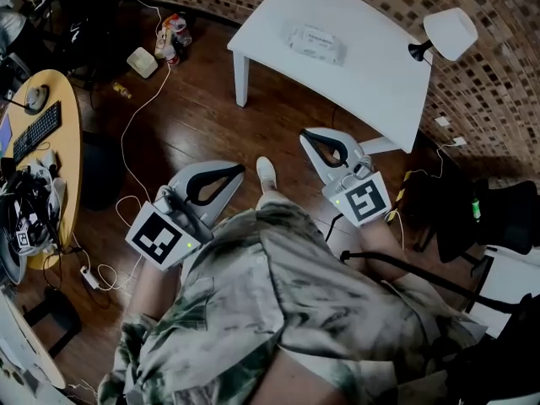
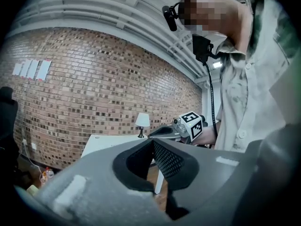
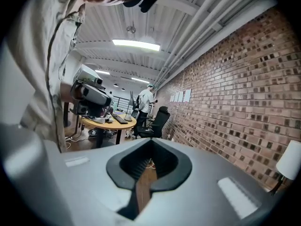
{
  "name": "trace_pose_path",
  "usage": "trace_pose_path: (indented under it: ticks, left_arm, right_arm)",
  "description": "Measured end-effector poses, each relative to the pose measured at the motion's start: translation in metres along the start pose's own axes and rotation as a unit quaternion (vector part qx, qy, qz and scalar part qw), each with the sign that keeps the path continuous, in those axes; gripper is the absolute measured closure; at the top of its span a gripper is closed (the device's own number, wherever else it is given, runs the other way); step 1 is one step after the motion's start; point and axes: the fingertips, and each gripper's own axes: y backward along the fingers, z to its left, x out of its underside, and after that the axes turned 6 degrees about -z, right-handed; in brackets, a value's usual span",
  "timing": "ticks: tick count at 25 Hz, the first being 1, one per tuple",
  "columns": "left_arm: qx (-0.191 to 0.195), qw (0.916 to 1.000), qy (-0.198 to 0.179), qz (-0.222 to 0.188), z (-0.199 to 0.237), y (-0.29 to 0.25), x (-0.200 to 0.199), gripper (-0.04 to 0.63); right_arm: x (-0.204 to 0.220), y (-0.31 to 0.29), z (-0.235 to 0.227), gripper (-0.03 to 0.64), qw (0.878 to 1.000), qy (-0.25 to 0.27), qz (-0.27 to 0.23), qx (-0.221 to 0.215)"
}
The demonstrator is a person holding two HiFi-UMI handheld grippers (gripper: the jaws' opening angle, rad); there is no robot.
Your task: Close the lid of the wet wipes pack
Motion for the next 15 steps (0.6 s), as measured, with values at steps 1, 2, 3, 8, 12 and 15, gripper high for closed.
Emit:
trace_pose_path:
  ticks: [1,2,3,8,12,15]
  left_arm:
    - [-0.003,1.0000,0.002,0.002,0.007,-0.009,-0.001,0.595]
    - [-0.005,1.0000,0.003,0.004,0.014,-0.018,-0.002,0.595]
    - [-0.007,1.0000,0.003,0.006,0.020,-0.027,-0.003,0.595]
    - [-0.010,0.9999,0.004,0.011,0.044,-0.072,-0.012,0.595]
    - [-0.017,0.9997,0.006,0.016,0.062,-0.100,-0.014,0.595]
    - [-0.022,0.9995,0.006,0.021,0.075,-0.116,-0.011,0.595]
  right_arm:
    - [0.003,-0.005,-0.014,0.611,1.000,0.001,0.000,0.000]
    - [0.006,-0.010,-0.027,0.611,1.000,0.001,0.000,-0.001]
    - [0.010,-0.014,-0.039,0.611,1.000,0.000,0.000,-0.001]
    - [0.035,-0.033,-0.100,0.612,1.000,-0.009,0.007,-0.001]
    - [0.064,-0.050,-0.144,0.611,1.000,-0.007,0.023,0.001]
    - [0.092,-0.065,-0.173,0.611,1.000,0.007,0.031,-0.002]
